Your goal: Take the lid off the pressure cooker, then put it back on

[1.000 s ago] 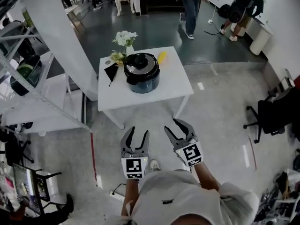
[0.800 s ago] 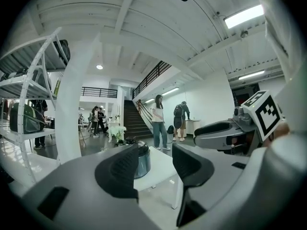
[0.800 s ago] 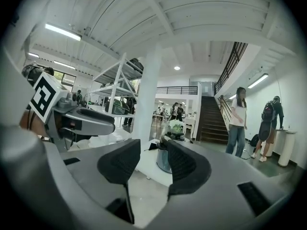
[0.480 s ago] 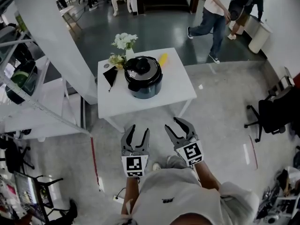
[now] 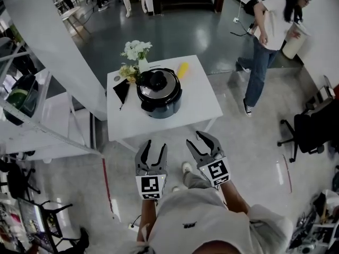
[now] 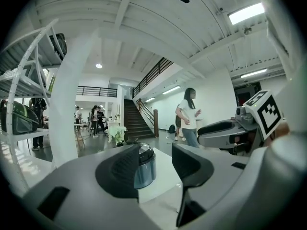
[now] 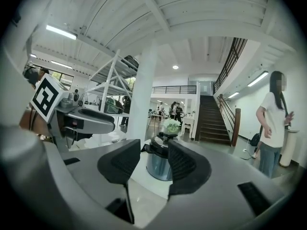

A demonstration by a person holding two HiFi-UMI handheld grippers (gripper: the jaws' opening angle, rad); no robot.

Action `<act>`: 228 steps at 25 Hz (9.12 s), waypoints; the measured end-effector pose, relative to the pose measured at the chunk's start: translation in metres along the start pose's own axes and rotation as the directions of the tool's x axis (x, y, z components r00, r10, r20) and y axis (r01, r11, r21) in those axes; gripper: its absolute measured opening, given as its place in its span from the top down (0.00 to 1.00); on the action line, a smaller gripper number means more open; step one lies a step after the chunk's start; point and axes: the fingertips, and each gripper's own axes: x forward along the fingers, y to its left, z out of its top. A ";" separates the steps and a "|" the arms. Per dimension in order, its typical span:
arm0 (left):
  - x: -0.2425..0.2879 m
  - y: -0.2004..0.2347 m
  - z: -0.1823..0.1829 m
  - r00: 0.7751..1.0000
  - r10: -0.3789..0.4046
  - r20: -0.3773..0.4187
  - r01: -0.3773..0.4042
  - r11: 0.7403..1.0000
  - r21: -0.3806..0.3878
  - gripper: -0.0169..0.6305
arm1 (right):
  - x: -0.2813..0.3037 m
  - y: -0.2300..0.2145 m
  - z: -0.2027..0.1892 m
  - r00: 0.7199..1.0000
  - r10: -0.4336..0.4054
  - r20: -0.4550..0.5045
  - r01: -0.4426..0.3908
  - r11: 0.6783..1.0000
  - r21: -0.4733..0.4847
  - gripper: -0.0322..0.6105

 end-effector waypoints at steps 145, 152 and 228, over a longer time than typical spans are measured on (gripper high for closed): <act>0.385 0.127 -0.075 0.601 -0.546 -0.584 0.644 0.763 -0.050 0.53 | 0.352 -0.166 -0.036 0.937 0.261 -0.232 -0.251 0.965 0.071 0.67; 0.384 0.129 -0.058 0.624 -0.540 -0.565 0.634 0.772 -0.038 0.53 | 0.347 -0.169 -0.029 0.950 0.229 -0.212 -0.222 0.973 0.057 0.67; 0.477 -0.018 0.015 0.628 -0.601 -0.494 0.707 0.706 0.039 0.53 | 0.232 -0.331 -0.035 0.982 -0.101 -0.157 0.117 0.988 0.097 0.67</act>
